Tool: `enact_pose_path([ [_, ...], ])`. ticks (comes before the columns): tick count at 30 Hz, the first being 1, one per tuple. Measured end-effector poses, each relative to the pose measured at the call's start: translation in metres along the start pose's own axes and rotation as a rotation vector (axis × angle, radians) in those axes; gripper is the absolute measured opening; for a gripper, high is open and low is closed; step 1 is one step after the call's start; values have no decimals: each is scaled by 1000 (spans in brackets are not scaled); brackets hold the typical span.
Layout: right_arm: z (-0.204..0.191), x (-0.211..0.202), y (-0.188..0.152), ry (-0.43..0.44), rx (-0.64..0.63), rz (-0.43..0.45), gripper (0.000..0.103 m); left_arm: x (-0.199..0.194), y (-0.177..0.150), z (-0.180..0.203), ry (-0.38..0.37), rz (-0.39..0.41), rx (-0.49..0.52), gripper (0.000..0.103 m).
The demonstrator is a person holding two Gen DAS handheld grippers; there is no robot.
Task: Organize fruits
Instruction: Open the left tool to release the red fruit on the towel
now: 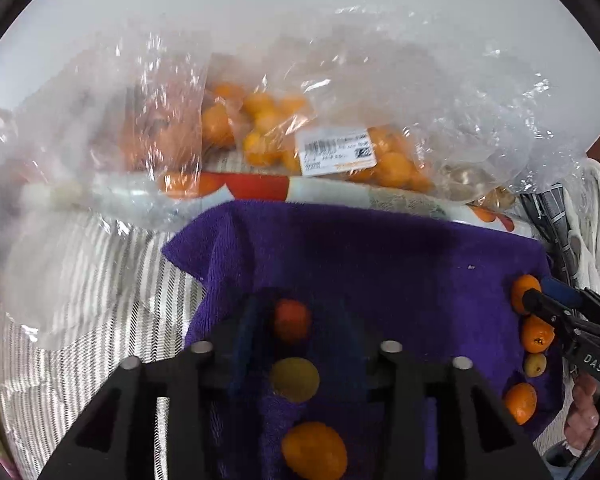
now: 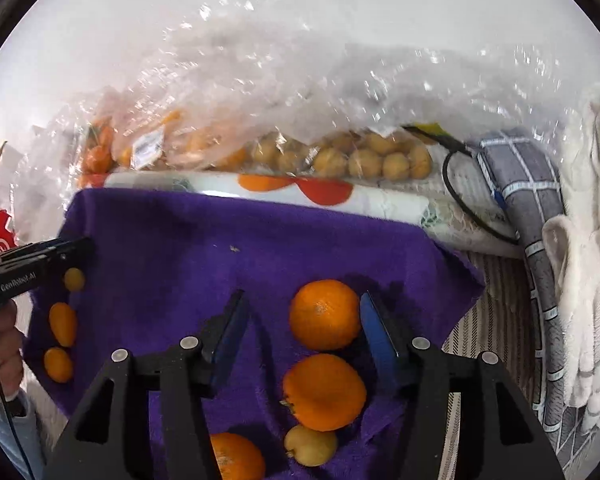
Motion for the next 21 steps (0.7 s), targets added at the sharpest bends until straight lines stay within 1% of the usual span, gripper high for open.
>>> enact_pose_path([
  [2,-3,-13,4,-6,0,26,57,-10,1,5,0,21,12,43],
  [4,-6,-25,10,-31,-14,56,57,-21,2,8,1,40,18,43],
  [6,-16,-45,16,-56,-35,105,57,-33,4,12,-6,59,14,43],
  [9,-29,-62,23,-53,-26,155,57,-52,3,20,-18,81,13,43],
  [11,-33,-68,25,-48,-11,153,55,-66,1,24,2,106,38,43],
  [12,-36,-76,24,-53,7,167,54,-74,-1,24,22,126,50,43],
  [13,-37,-83,19,-54,12,180,54,-85,-5,24,34,147,57,43],
  [15,-44,-97,6,-34,14,202,54,-101,-15,24,16,178,70,44],
  [18,-60,-108,-25,-13,7,187,54,-116,-35,14,1,199,73,45],
  [21,-83,-110,-60,7,-51,176,55,-122,-66,-9,-18,205,55,46],
])
Point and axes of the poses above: each gripper's, at about its wrist camera, not at the fingertips, and x roughly the way its jaws point, z to its right, y to its top, the point moved 9 cm from there along x, roughly the way its jaws point, and after that the axes turned 11 degrees about -x, right-handed, at the moved point
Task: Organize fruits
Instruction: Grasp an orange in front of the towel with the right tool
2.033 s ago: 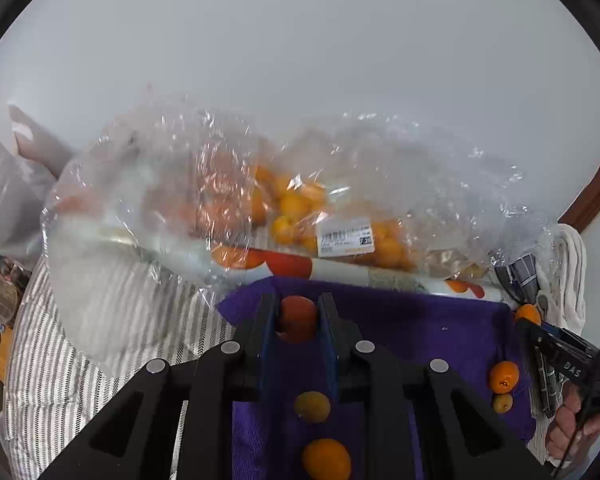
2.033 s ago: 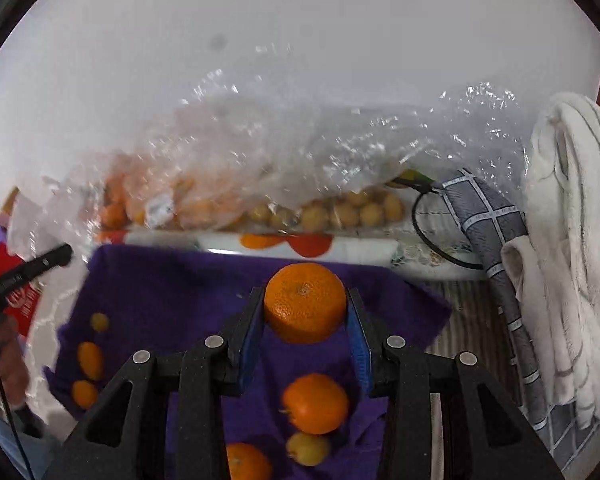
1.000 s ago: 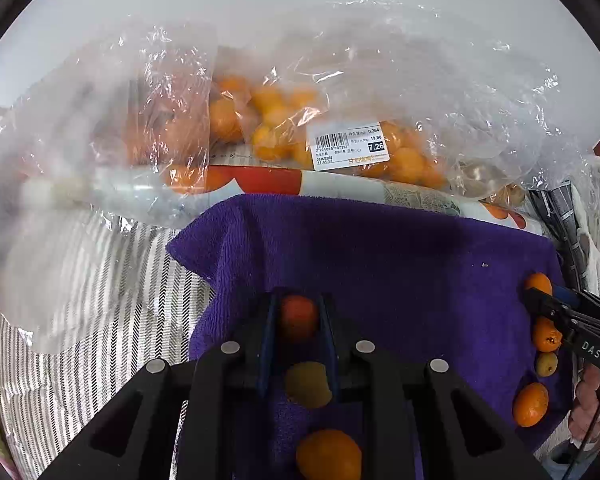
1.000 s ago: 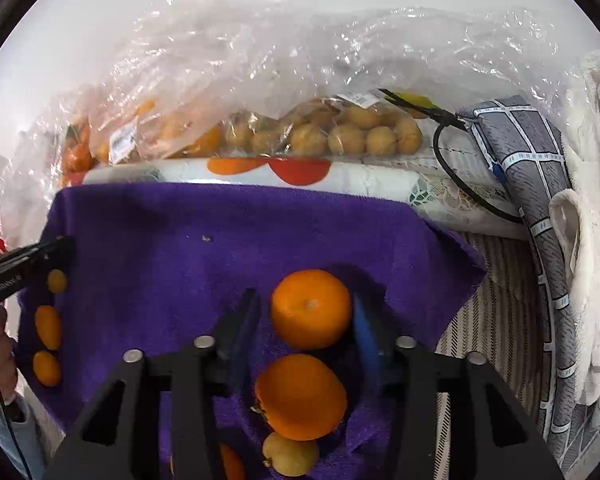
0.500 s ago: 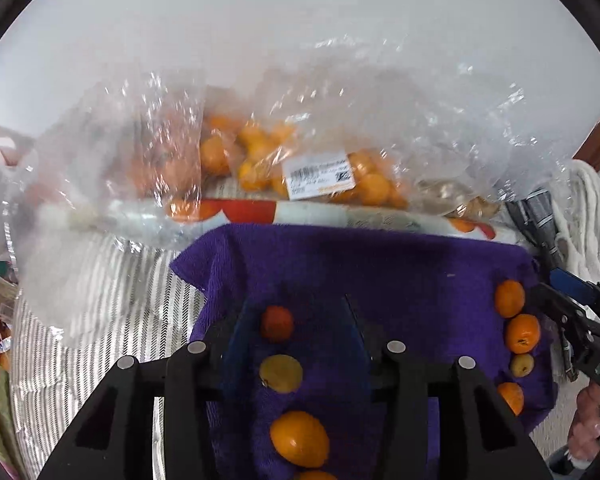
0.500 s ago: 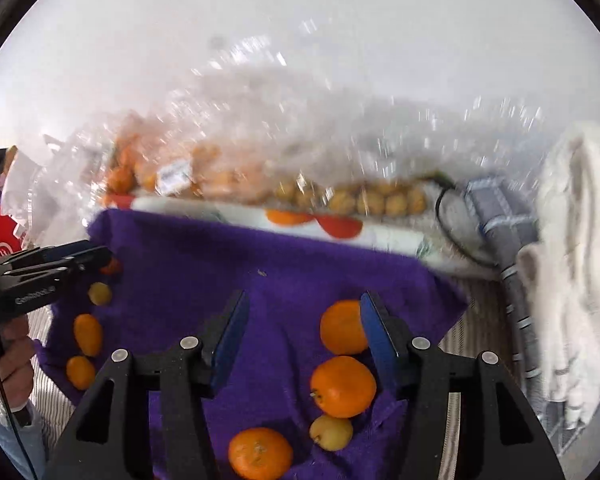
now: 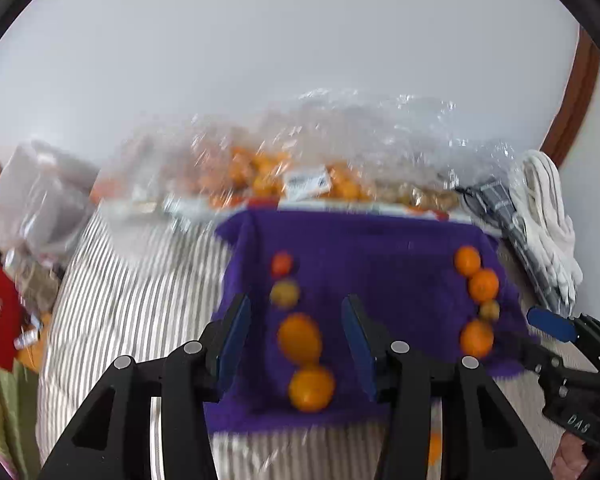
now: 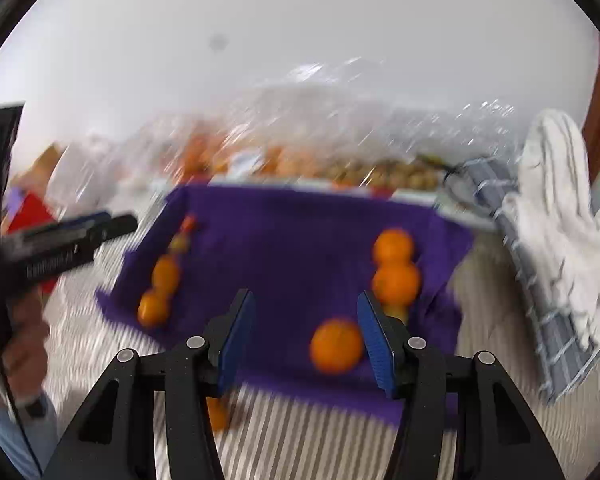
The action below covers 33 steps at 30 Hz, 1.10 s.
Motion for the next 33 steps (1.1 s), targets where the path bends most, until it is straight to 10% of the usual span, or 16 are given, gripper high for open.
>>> enact_pose_path([
  [11,-88,-1,-67,66,-135,40,55,-13,-88,-67,15,26,-14,46],
  [33,-99,40,-81,57,-90,-16,37,-1,-109,-74,15,-20,-19,45],
])
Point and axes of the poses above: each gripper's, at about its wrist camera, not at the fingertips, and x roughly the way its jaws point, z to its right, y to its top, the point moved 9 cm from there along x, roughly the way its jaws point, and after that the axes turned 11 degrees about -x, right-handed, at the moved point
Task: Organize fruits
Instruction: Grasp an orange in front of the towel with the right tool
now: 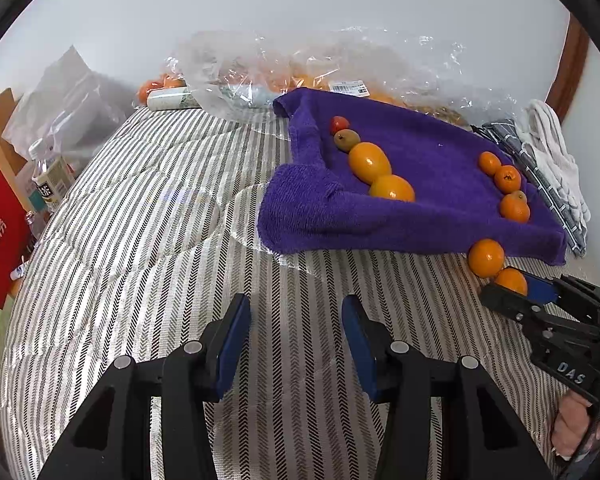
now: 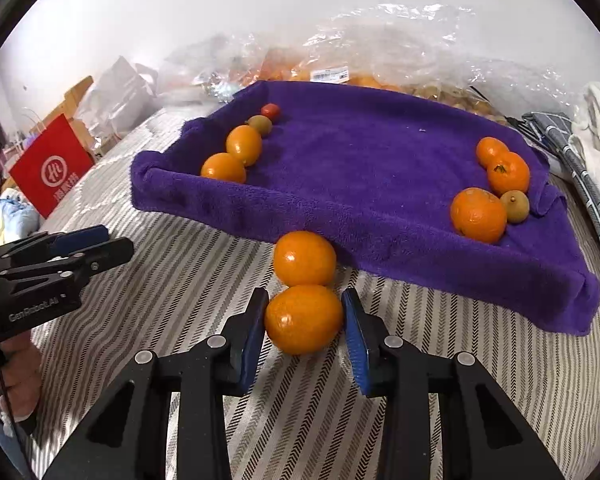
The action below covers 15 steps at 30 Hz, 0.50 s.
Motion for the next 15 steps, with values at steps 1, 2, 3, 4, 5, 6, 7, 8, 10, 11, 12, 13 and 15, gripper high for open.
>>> enact_pose_path([
  [1,1,-2,-1,6,5,4,37,0,0,0,1,-1,4,45],
  [2,4,-6,-2,3,11,12,37,1,0,1,3,-2,9,45],
  [3,8,-9,-3,-8,11,19,37,0,-1,1,4,-3,11,45],
  [4,13,-14,-5,-23,9,27,37,0,-1,1,4,-4,13,46],
  [5,20,-20,-7,-44,7,38,36,0,-1,1,3,-5,14,46],
  [6,27,-26,-9,-63,7,46,36,0,-1,1,1,-6,15,47],
  [7,35,-33,-12,-83,3,51,36,1,-1,2,0,-7,19,48],
  [8,40,-37,-14,-96,0,55,36,0,-1,2,0,-8,23,49],
  [10,61,-48,-23,-138,3,64,36,1,-1,4,6,-10,37,52],
  [11,68,-51,-25,-146,10,64,36,1,-1,5,7,-12,44,52],
  [12,80,-53,-32,-155,33,59,36,2,-1,6,9,-13,50,53],
  [13,86,-54,-37,-156,47,55,36,2,-1,6,10,-13,52,53],
  [15,101,-56,-47,-156,88,54,36,1,-1,6,7,-13,51,54],
])
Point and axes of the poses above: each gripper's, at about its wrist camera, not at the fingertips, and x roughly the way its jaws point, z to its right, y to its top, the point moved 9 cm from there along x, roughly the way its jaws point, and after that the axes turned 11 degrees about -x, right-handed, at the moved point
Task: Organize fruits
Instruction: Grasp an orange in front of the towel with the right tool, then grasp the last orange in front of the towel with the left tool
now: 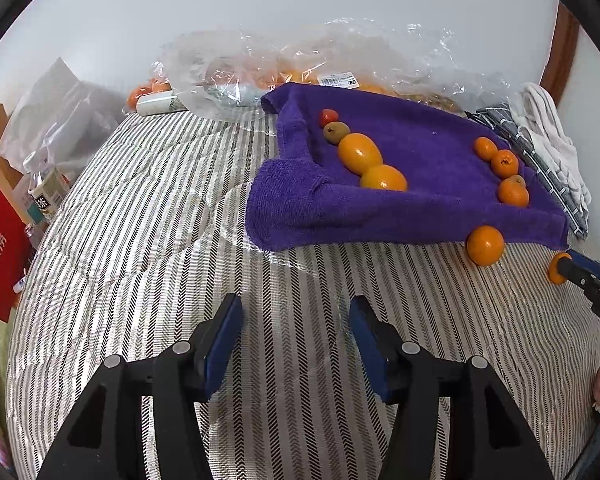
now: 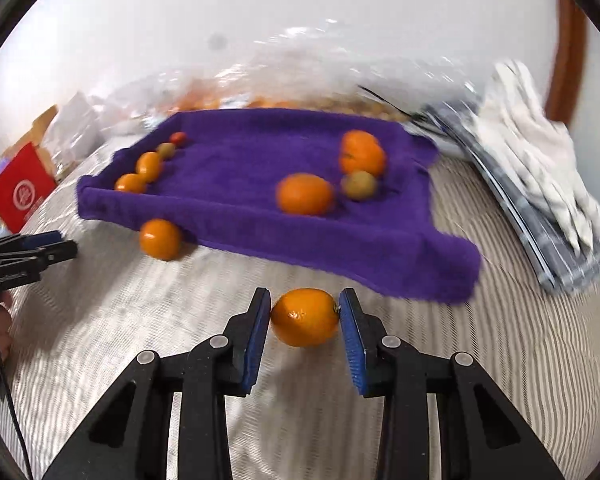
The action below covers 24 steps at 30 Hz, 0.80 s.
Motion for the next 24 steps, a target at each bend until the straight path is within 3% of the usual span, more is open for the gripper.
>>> enact_pose_path([
  [10,18,-3,-4,7,63,18,36,-3,0,3,-15,8,-11,54],
  [18,18,-2,-6,-10,81,6,36,-14,2,11,-82,48,-9,54],
  [21,17,4,-11,-1,82,-32,37,-17,-1,17,-154,44,-33,48],
  [24,20,6,-13,-13,92,-51,33,-22,-4,32,-202,46,9,47],
])
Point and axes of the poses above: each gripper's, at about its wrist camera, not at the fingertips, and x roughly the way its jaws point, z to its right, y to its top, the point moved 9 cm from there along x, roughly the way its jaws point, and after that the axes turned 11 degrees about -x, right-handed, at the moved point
